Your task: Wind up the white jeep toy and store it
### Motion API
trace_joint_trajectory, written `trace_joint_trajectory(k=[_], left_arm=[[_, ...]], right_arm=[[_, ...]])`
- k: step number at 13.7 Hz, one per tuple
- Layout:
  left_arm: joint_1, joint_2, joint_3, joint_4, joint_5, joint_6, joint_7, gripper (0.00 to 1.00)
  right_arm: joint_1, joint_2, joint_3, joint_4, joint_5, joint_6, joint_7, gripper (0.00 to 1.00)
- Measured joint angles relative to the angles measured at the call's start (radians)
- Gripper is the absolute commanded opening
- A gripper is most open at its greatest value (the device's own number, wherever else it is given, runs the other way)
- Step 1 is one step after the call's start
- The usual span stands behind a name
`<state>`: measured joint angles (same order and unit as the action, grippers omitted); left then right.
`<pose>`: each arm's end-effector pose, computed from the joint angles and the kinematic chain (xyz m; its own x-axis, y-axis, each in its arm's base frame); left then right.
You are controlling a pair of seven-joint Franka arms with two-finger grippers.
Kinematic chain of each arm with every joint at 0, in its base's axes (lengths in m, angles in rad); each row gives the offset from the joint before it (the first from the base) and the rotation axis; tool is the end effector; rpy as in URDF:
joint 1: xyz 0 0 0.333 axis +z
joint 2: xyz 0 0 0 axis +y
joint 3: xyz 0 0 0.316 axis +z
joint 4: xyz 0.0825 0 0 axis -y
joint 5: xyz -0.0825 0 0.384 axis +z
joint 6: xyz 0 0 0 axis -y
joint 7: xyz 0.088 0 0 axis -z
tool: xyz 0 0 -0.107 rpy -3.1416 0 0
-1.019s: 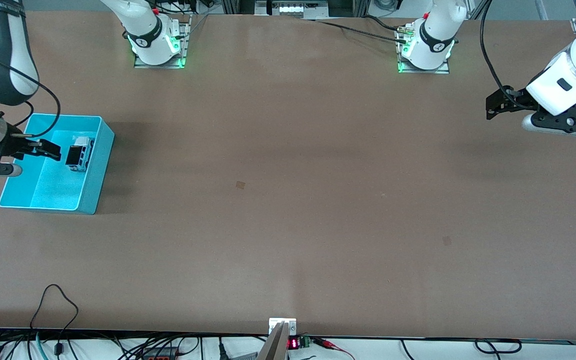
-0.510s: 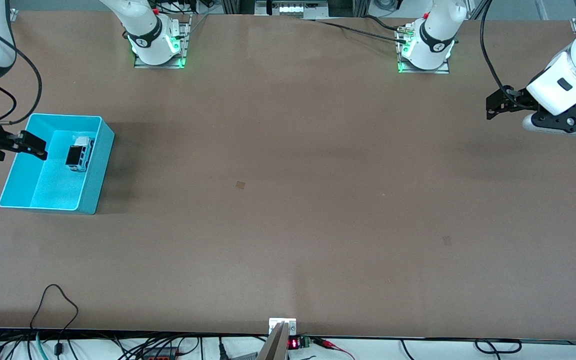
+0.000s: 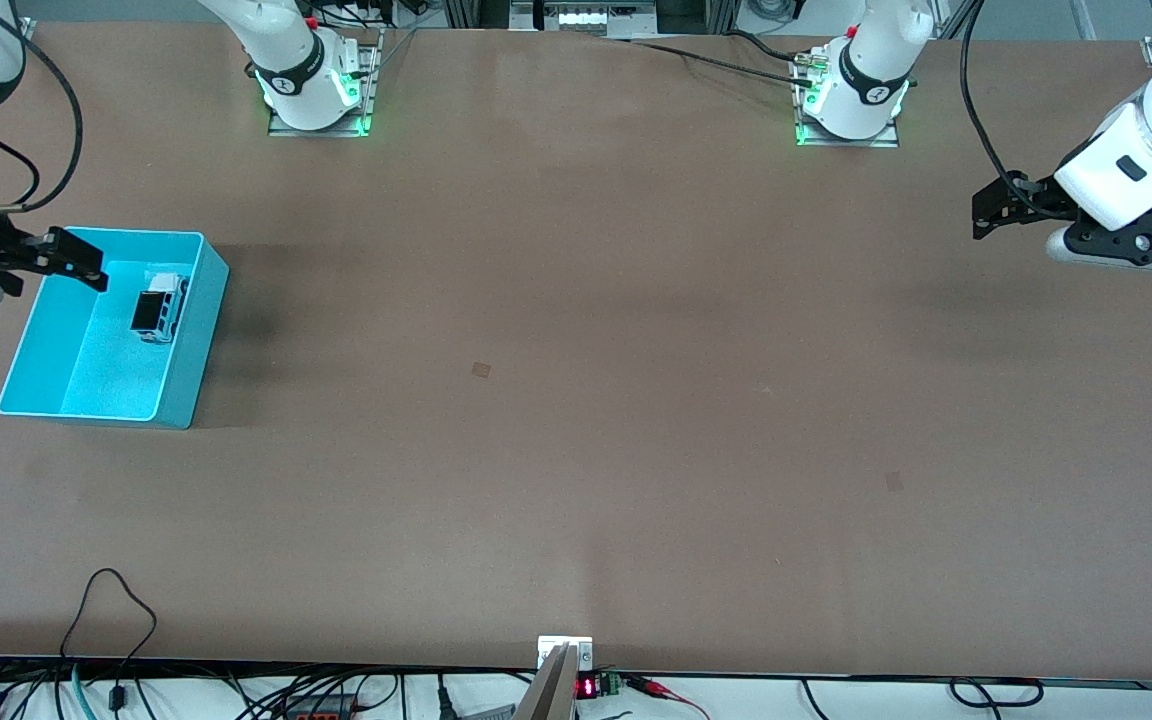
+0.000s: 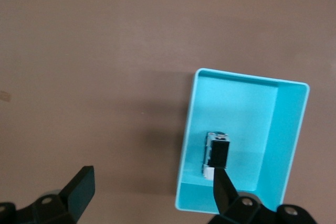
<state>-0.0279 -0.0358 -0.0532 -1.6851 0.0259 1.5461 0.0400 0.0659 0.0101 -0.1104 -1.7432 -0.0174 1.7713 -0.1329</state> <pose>0.5354 -0.0411 0.5884 0.9874 -0.1195 -0.1041 -0.1226 -0.9922 -0.0236 0.5676 -0.0265 0.5542 0.9957 0.0917 0.0155 0.0914 -0.9956 0.0205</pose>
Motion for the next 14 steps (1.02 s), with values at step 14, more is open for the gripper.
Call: trace_joint_trajectory(k=[14], left_arm=[[0.000,0.000,0.000,0.000,0.000,0.000,-0.001,1.00]], right_arm=[[-0.060,-0.019,0.167,0.049,0.002,-0.017,0.100,1.00]])
